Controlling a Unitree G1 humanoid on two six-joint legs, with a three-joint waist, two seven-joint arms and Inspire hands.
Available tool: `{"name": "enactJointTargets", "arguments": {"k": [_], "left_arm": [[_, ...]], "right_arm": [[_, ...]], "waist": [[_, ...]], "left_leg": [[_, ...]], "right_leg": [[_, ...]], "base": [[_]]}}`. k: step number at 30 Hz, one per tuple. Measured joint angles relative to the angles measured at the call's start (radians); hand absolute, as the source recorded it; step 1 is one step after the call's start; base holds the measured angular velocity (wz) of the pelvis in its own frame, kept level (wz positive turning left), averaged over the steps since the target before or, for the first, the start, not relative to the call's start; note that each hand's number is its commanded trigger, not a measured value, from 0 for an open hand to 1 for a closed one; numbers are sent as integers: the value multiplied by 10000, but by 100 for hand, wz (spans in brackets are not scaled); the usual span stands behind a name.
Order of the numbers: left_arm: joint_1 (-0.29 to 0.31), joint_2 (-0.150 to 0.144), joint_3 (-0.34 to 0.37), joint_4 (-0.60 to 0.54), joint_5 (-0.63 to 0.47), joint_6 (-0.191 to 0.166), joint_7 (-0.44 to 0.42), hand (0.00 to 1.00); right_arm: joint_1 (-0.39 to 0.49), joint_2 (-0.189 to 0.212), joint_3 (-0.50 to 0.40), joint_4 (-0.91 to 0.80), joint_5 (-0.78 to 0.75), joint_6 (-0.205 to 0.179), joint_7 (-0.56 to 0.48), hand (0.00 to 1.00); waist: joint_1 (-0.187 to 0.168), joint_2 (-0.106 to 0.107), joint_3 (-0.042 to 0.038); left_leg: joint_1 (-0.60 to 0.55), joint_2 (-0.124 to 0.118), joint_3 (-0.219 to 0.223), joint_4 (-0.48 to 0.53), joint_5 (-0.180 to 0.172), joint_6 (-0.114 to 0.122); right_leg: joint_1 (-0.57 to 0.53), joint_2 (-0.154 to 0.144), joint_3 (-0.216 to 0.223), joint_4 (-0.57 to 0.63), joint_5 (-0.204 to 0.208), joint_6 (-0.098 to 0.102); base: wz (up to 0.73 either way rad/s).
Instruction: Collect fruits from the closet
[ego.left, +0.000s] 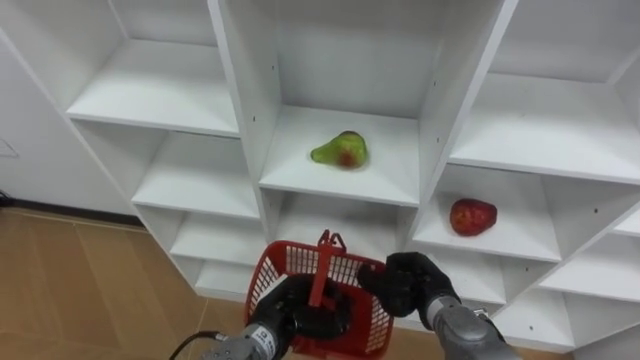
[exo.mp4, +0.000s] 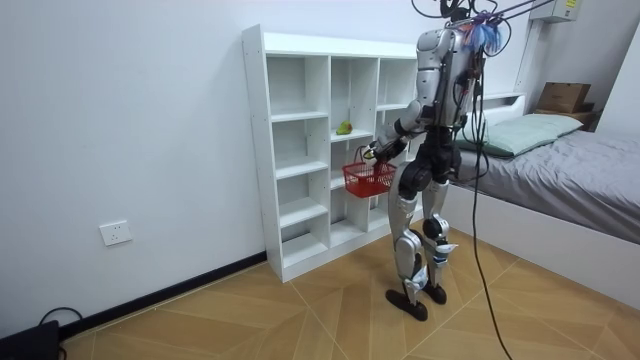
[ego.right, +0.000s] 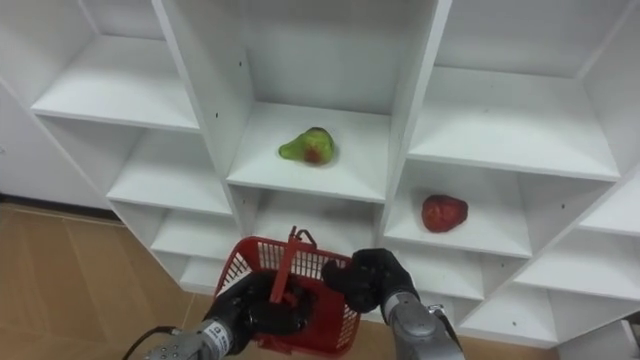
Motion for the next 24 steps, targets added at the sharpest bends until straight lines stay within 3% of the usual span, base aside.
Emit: {"name": "enactJointTargets", "arguments": {"k": [5, 13, 24], "left_arm": [[-23, -76, -177, -1, -61, -21, -85, 100], [-87, -67, -615, -1, -91, -25, -136, 100], [-87, -30, -681, 60, -84, -14, -107, 100]], "right_arm": [[0, 125, 58, 50, -54, -4, 197, 100], [-113, 460, 78, 141, 47, -4, 152, 100], [-114, 473, 443, 141, 53, -3, -152, 100]], "waist": [[2, -53, 133], [2, -66, 134], [13, -186, 111]], "left_leg": [[-25, 0, -5, -2, 6, -4], [11, 0, -30, -73, 13, -2], [129, -4, -22, -73, 36, -3]], "right_leg": [[-14, 3, -10, -7, 0, 0], [-22, 3, -8, -4, 0, 0], [51, -6, 12, 3, 0, 0]], "base": [[0], [0], [0]]}}
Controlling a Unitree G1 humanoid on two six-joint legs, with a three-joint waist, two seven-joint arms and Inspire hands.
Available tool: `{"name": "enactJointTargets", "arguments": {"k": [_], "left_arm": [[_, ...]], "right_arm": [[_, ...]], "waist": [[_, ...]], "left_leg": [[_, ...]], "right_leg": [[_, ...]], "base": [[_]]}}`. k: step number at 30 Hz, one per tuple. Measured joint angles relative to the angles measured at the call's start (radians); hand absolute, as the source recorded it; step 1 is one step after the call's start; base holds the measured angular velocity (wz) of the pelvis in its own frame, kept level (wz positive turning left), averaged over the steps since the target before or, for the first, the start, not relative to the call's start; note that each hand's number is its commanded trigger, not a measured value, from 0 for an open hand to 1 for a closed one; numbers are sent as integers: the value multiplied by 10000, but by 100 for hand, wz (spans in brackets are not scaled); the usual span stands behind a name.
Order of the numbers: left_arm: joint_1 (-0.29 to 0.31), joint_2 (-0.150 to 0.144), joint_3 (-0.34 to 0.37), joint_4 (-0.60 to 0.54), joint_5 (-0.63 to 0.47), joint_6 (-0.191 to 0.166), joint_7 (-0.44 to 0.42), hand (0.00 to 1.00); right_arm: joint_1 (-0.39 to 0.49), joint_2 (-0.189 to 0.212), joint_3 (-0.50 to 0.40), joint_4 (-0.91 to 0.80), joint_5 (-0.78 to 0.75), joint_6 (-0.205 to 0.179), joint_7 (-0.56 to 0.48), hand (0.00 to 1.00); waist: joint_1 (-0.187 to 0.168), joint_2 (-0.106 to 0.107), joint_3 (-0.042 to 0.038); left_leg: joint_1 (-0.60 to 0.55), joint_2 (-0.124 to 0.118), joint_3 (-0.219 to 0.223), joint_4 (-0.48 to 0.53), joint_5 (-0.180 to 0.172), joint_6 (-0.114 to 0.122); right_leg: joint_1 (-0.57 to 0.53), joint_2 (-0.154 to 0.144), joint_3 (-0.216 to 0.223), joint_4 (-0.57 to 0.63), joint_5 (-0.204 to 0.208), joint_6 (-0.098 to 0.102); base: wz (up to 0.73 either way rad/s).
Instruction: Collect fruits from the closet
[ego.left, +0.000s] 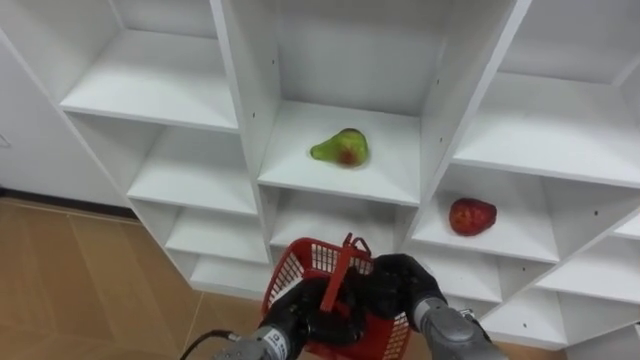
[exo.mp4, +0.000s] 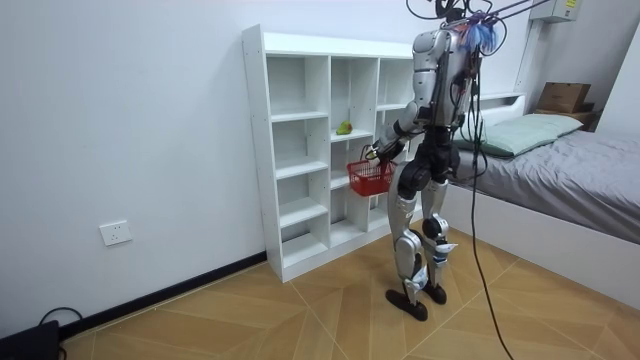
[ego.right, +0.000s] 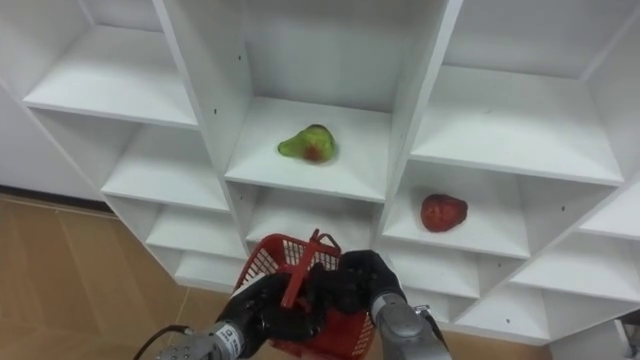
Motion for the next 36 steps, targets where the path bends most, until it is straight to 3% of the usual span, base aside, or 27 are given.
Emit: {"name": "enactJointTargets", "arguments": {"k": [1, 2, 3, 23, 36], "left_arm": [[0, 0, 0, -1, 0, 3, 1, 100], [1, 0, 0, 0, 0, 10, 1, 100], [1, 0, 0, 1, 0, 14, 1, 100], [107, -1, -232, -6, 22, 311, 249, 100], [158, 1, -229, -3, 19, 324, 232, 100]], "right_arm": [[0, 5, -3, 0, -9, 0, -10, 54], [0, 6, -6, 2, -11, 0, -15, 15], [0, 6, -4, 2, -11, 0, -20, 0], [-17, 103, -10, -4, -67, 112, -129, 0], [-18, 107, -6, 11, -56, 112, -60, 0]], "waist": [[1, 0, 0], [-1, 1, 0], [1, 2, 0], [-17, 103, -64], [-20, 42, -32]], "left_leg": [[1, 0, -1, 1, 1, 1], [-6, -1, -1, -3, 4, 1], [-17, -1, -2, -7, 4, 1], [30, -5, -18, -23, 45, -12], [36, -13, -56, -24, 55, -13]], "right_leg": [[3, 0, 1, 2, 0, 0], [3, -1, 3, 1, 0, 0], [2, -2, 0, 3, 0, 0], [90, -1, -28, 4, -1, 1], [115, -11, -91, 4, -1, 1]], "base": [[0], [0], [0], [0], [0]]}}
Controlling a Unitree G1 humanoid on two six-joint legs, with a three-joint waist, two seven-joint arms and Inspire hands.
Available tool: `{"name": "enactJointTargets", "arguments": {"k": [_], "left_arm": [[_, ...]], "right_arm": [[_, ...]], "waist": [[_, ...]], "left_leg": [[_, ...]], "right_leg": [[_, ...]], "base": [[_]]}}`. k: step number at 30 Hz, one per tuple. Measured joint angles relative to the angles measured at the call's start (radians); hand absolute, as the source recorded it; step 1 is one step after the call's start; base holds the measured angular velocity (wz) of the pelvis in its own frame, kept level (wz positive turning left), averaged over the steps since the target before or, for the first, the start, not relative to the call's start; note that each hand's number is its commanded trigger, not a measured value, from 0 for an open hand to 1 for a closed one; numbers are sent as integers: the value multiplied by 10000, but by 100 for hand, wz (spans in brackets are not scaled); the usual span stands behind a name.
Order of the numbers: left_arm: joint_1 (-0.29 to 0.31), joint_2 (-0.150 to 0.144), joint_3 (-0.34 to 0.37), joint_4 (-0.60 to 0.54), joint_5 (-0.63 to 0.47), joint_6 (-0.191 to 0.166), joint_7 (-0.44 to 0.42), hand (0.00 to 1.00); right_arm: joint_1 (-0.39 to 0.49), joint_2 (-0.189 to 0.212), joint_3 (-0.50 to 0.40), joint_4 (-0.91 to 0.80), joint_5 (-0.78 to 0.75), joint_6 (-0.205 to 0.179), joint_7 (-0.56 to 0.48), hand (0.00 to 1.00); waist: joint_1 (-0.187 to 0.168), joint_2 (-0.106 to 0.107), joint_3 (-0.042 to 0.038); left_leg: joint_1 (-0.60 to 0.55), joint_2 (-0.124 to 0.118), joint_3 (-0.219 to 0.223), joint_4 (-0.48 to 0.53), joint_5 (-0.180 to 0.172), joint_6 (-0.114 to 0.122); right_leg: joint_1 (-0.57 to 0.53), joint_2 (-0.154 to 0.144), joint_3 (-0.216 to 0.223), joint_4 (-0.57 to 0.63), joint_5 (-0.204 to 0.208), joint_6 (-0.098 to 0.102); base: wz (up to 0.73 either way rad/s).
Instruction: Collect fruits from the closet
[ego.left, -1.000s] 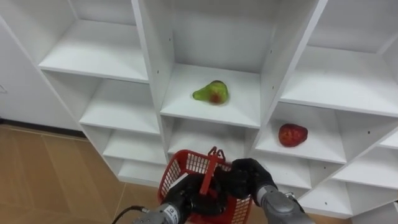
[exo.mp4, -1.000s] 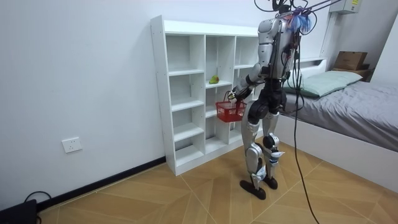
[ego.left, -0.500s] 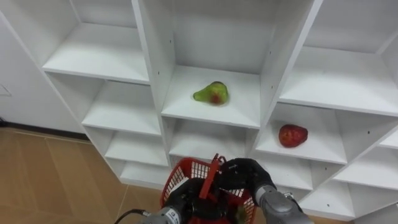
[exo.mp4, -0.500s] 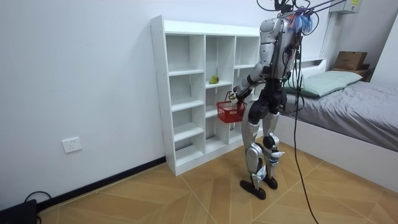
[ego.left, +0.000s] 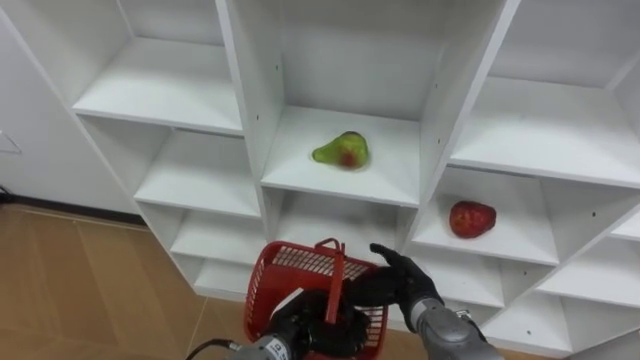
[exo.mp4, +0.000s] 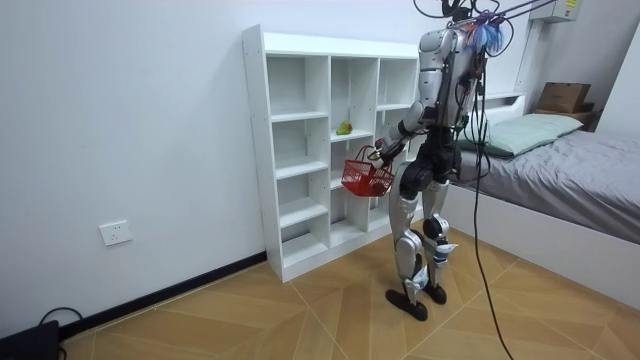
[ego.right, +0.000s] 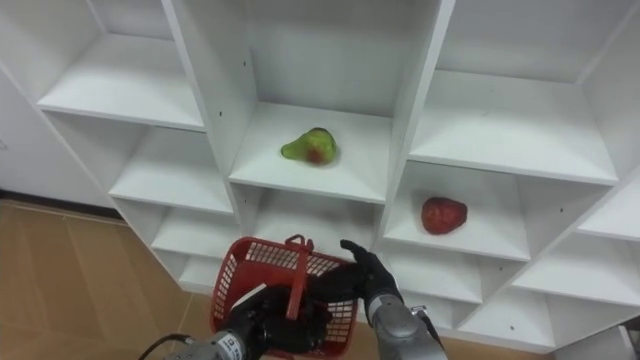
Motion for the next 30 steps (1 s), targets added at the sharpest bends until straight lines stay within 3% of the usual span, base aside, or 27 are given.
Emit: {"name": "enactJointTargets", "arguments": {"k": [16, 22, 25, 30], "left_arm": [[38, 17, 43, -8, -44, -3, 23, 100], [125, 18, 310, -5, -21, -101, 27, 100], [292, 5, 563, -7, -12, -335, 34, 100], [601, 85, 1049, 13, 137, -339, 95, 100]], "right_arm": [[37, -136, 114, -334, -2, 20, 211, 0], [464, -382, 240, -2382, -1095, 84, 691, 0], [734, -569, 382, -3406, -1937, 123, 1083, 0], [765, -707, 362, -4693, -2748, 136, 1553, 0]], "waist": [[5, -60, -32], [18, -126, -69], [72, -153, -87], [48, -147, -88]], "left_leg": [[-1, -92, -35, 7, 23, 44], [55, -136, -68, -23, 46, 84], [102, -133, -68, -32, 45, 85], [120, -132, -67, -18, 44, 85]], "right_leg": [[18, -75, -18, 0, -48, 61], [72, -106, -2, 9, -50, 67], [114, -104, 1, 11, -50, 67], [132, -103, 29, 20, -50, 67]], "base": [[0], [0], [0], [0]]}}
